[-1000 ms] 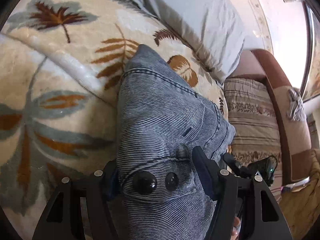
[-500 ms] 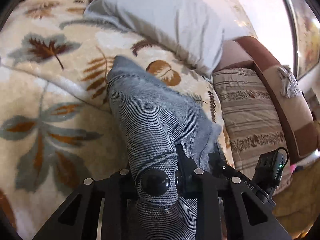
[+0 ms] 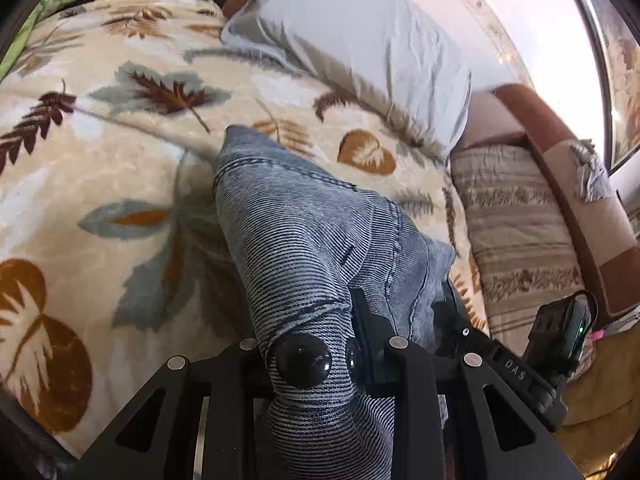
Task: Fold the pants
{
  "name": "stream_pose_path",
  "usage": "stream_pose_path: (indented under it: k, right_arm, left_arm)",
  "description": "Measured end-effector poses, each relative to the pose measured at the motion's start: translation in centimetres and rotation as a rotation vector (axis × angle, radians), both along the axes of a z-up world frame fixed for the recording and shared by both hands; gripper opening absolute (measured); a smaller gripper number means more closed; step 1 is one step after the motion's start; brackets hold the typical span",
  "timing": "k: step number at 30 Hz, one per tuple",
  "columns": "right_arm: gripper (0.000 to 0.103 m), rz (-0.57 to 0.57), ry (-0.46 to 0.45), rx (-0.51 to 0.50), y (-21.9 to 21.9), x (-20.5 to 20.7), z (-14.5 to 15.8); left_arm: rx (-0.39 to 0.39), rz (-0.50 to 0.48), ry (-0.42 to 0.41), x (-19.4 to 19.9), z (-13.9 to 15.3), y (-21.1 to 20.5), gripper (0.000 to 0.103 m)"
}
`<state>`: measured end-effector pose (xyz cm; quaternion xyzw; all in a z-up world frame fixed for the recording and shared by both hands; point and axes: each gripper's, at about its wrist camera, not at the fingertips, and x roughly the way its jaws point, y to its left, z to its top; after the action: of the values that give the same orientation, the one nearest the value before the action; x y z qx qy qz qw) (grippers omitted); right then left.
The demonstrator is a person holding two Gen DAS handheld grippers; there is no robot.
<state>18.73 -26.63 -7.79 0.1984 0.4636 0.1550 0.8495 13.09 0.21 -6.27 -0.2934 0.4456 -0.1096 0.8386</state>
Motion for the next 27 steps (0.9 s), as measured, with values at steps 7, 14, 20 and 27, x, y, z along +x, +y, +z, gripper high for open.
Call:
stream_pose_path:
  k: [7,14,20,27]
  right_arm:
    - [0.019,0.054,-0.066,-0.021,1.9,3.1,2.6]
    - [0.019,0.079,-0.071,0.0,1.8,6.1,2.1]
    - [0.028,0.054,0.056,-0.001,-0.1,7.3,-4.9]
    - [0.066,0.036,0.111,0.025,-1.0,6.2,-2.6]
  left_arm:
    - [0.015,0.017,-0.055,0.8,2.0,1.3,0.025]
    - [0.056,-0.003,-0.051,4.1,2.3,0.6,0.026]
    - [0.103,0.049,0.131,6.8,-3.7,-0.9,0.043]
    - [0.112,0.053,0.114,4.1,-0.9,-0.5,0.054]
